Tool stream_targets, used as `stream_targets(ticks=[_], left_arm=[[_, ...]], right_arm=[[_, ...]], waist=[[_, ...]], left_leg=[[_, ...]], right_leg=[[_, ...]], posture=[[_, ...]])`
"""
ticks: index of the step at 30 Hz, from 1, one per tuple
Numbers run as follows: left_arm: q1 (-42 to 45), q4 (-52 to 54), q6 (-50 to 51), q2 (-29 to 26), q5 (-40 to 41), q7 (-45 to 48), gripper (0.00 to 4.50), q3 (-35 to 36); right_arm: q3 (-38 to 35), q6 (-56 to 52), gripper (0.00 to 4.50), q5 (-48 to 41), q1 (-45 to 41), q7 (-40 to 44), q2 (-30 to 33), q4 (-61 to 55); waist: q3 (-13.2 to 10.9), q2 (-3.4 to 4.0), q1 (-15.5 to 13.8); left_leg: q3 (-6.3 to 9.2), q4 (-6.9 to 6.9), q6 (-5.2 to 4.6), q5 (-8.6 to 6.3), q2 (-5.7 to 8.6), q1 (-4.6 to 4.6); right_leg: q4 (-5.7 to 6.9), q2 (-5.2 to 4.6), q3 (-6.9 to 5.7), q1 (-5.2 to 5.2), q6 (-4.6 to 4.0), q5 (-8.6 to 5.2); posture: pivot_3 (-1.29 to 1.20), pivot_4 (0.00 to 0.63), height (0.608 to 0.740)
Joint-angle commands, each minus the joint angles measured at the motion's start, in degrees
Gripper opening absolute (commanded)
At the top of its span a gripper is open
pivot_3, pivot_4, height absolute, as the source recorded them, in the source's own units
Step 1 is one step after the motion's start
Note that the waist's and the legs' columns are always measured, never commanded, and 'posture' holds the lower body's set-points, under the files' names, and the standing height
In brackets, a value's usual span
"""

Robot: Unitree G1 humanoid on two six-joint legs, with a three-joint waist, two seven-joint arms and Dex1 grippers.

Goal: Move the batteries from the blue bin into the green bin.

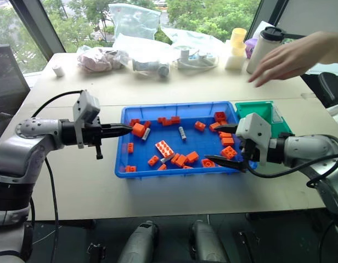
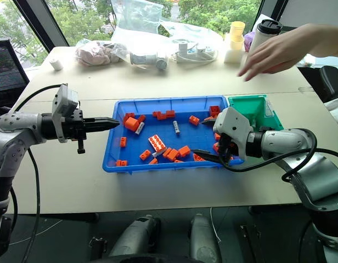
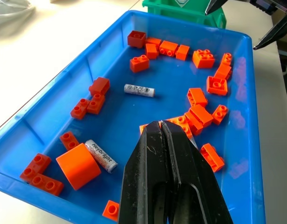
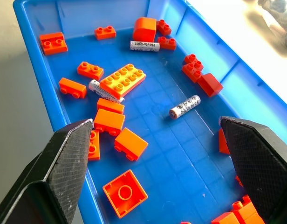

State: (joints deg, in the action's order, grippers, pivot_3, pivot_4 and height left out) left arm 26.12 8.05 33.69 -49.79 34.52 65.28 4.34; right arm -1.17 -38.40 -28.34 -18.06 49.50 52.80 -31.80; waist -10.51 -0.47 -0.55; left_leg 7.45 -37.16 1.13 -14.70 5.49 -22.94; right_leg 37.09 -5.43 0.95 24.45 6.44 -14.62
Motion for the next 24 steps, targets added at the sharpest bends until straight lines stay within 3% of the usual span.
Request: stream_targets(ticks=[1, 24], left_arm=[[-0.6, 2.1, -0.2, -0.8, 0.6, 0.3, 0.00, 2.0], [-1.6, 3.1, -1.1, -0.1, 0.2, -1.5, 0.00, 2.4]], right_arm=[[0.5, 0.6, 4.47, 0.1, -1.9, 0.2, -0.7, -0.9], [8.3, 0.4, 4.47, 4.2, -9.7, 1.5, -4.6, 4.5]], waist=[[0.0, 0.00, 0.0], [0.0, 0.00, 0.2]], left_leg=[[0.00, 0.00, 0.00, 0.00, 0.00, 0.00], [0.00, 0.01, 0.00, 0.00, 0.00, 0.00]], right_leg=[[0.00, 0.00, 0.00, 0.00, 0.00, 0.00], [0.01, 0.01, 0.00, 0.03, 0.00, 0.00]], posture=[[0.00, 0.150, 0.740], [0.00, 0.150, 0.740]])
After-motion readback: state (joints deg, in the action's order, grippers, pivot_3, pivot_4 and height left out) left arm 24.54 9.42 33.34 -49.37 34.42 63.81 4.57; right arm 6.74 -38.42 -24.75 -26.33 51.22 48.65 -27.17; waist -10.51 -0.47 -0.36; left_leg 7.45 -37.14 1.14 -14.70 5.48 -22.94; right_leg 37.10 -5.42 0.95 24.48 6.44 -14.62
